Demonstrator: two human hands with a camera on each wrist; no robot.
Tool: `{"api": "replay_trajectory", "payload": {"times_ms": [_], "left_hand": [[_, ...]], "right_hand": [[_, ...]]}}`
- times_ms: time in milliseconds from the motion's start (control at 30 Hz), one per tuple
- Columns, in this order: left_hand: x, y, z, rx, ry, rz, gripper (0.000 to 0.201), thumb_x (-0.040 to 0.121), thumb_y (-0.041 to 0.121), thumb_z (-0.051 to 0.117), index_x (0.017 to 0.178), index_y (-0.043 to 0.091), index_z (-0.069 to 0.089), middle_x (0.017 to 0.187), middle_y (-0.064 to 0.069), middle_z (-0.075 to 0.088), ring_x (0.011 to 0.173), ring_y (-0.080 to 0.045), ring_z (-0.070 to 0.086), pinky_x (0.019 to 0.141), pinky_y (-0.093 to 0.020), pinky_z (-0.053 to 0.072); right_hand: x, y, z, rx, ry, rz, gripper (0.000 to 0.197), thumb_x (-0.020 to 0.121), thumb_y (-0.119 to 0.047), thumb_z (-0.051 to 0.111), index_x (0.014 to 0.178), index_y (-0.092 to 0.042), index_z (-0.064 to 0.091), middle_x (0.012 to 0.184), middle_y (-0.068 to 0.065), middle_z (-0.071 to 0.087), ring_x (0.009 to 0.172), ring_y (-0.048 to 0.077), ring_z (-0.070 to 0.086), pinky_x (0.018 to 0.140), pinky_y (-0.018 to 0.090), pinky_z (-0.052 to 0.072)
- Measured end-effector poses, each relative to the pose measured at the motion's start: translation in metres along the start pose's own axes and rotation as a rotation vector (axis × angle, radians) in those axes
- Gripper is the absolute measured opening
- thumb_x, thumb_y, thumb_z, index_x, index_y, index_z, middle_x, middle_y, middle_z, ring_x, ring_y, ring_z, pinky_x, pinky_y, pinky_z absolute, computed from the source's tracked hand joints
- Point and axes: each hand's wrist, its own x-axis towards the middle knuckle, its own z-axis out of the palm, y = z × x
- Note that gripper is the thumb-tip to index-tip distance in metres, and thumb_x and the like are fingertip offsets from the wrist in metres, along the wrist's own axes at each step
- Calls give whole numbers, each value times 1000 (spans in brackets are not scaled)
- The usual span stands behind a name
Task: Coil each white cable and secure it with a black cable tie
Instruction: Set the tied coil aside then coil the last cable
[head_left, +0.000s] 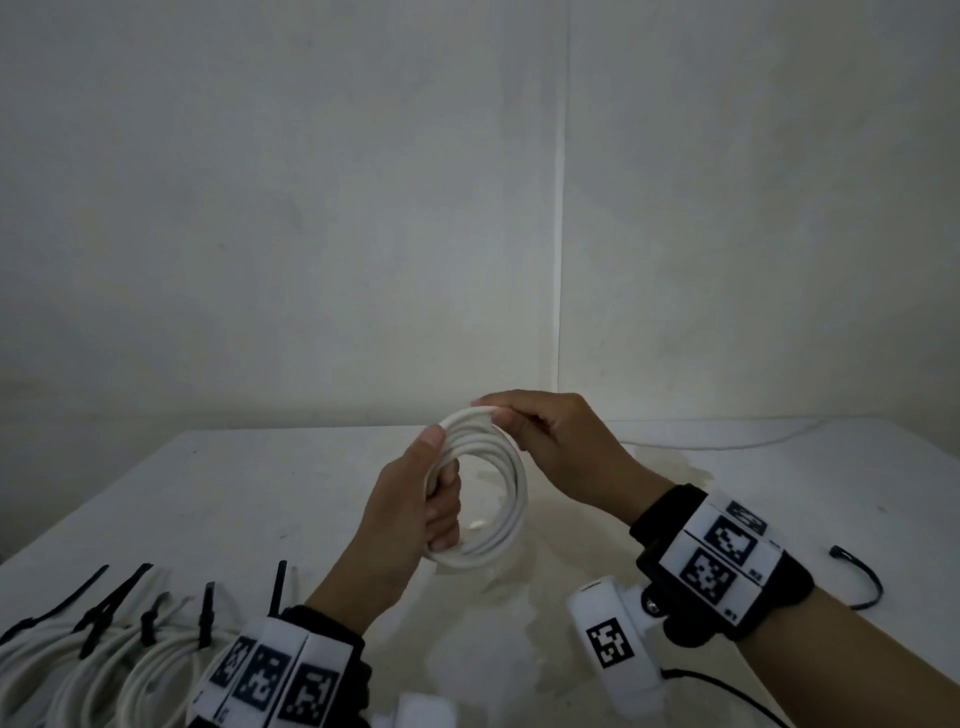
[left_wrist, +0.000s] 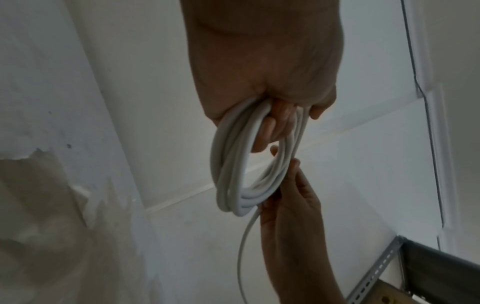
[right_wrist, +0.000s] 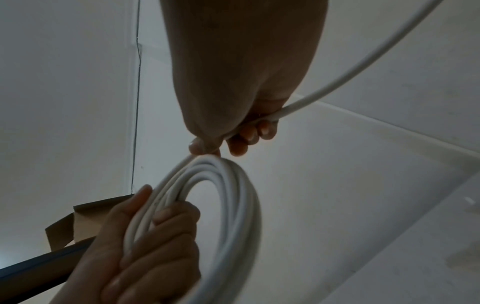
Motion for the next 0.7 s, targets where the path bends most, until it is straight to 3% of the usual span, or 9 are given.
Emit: {"api": "replay_trajectory", "payload": {"times_ms": [100,233,300,367,433,467,533,600,700], "left_hand": [[3,2,-3,-138,45,16,45,95,37,29,59,11,36,35,6,25,27,-5,20,32,-13,20],[3,5,-1,-284,33,27,42,87,43,36,58,12,35,33,7,24,25,-4,19,30,-11,21],[2,8,0,-328,9,37,38,75,46,42,57,13,35,33,7,24,24,-3,19,29,-12,22],[2,9,0,-335,4,41,38,72,47,43,57,13,35,32,7,24,24,-3,19,29,-12,22],[2,9,1,-336,16,44,40,80,45,41,57,13,35,32,7,24,23,-3,20,29,-11,22],[2,8,2,-353,30,45,42,85,44,38,57,13,35,32,7,24,23,-3,20,30,-10,22],[4,8,2,-431,57,44,46,91,43,34,56,13,36,32,7,25,23,-3,20,29,-10,21],[6,10,1,-514,72,55,48,92,44,33,54,14,37,31,7,25,22,-3,21,28,-10,21],[9,12,4,-549,89,75,49,93,45,32,55,14,37,31,7,25,22,-3,21,29,-10,22]], "right_hand": [[-7,-4,7,6,62,2,28,94,-18,44,109,-4,64,82,-20,54,75,-11,53,70,5,37],[-13,-8,17,57,111,89,34,93,-28,38,117,-18,60,86,3,52,79,5,50,73,10,38],[-13,-11,17,96,114,138,26,96,-26,38,111,-24,59,93,3,57,85,5,53,77,10,40],[-14,-17,14,156,84,194,24,99,-22,37,94,-25,60,78,-15,62,73,-2,56,68,7,39],[-14,-22,11,244,28,264,33,100,-20,33,80,-15,59,53,-21,56,50,-3,50,53,6,35],[-13,-24,10,292,11,303,37,100,-22,32,79,-10,59,49,-19,55,44,-2,46,48,7,33],[-12,-27,11,419,-17,413,42,99,-32,31,87,-6,62,54,-11,61,38,2,38,43,11,27],[-12,-29,15,530,-26,495,42,97,-40,31,94,-12,62,60,-2,64,39,7,31,40,18,22],[-12,-32,20,553,65,479,37,97,-38,32,84,-15,59,60,1,61,38,4,38,40,14,28]]}}
